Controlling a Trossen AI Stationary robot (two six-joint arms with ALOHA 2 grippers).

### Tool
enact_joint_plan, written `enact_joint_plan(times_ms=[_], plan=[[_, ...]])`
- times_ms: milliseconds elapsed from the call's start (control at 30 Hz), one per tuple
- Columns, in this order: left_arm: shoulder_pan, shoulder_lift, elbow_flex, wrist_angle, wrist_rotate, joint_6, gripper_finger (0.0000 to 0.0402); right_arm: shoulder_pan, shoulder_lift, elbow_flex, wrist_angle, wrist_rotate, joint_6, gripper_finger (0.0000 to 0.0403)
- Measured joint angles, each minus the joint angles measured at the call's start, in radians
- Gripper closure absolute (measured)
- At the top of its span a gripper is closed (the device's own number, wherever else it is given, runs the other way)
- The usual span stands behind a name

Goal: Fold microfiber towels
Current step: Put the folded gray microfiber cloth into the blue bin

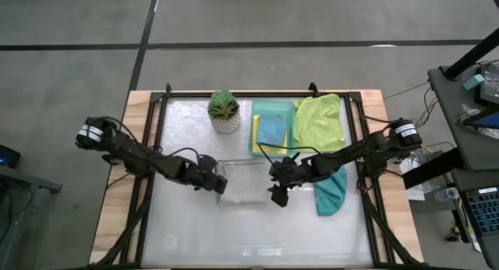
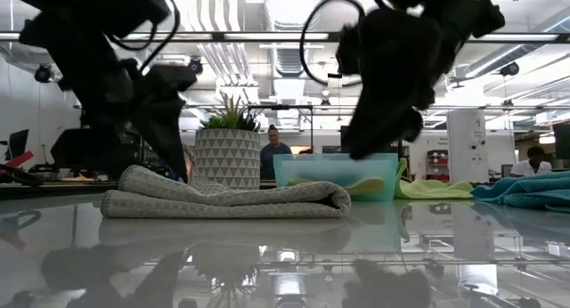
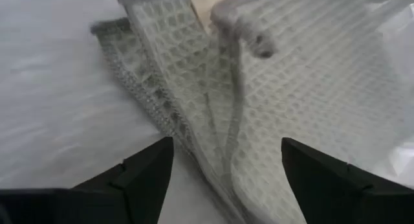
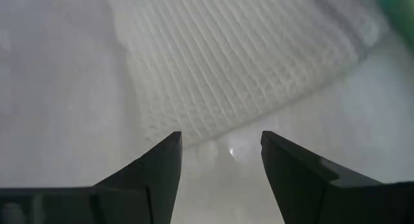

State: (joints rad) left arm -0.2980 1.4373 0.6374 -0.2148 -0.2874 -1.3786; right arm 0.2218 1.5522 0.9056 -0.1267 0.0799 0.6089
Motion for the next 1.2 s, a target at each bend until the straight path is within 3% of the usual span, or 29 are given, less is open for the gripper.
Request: enact_joint_plan(times_ms=[267, 567, 900, 1200], plan=[[0.004, 0.071, 0.006, 0.045, -0.014, -0.001, 0.0134, -0.001, 0.004, -0.043, 0.009, 0.080, 0.099, 0.0202], [0.004, 0.090, 0.005, 0.099, -0.017, -0.003, 0.0199, -0.016, 0.096, -0.046, 0.158, 0.081, 0.106, 0.0202], [0.004, 0.110, 0.006, 0.118, -0.034, 0.005, 0.0232, -0.045, 0.181, -0.046, 0.324, 0.078, 0.106, 0.0202], [0.004, 0.116, 0.003, 0.138, -0.036, 0.036, 0.0299, -0.046, 0.233, -0.046, 0.425, 0.071, 0.106, 0.0247]])
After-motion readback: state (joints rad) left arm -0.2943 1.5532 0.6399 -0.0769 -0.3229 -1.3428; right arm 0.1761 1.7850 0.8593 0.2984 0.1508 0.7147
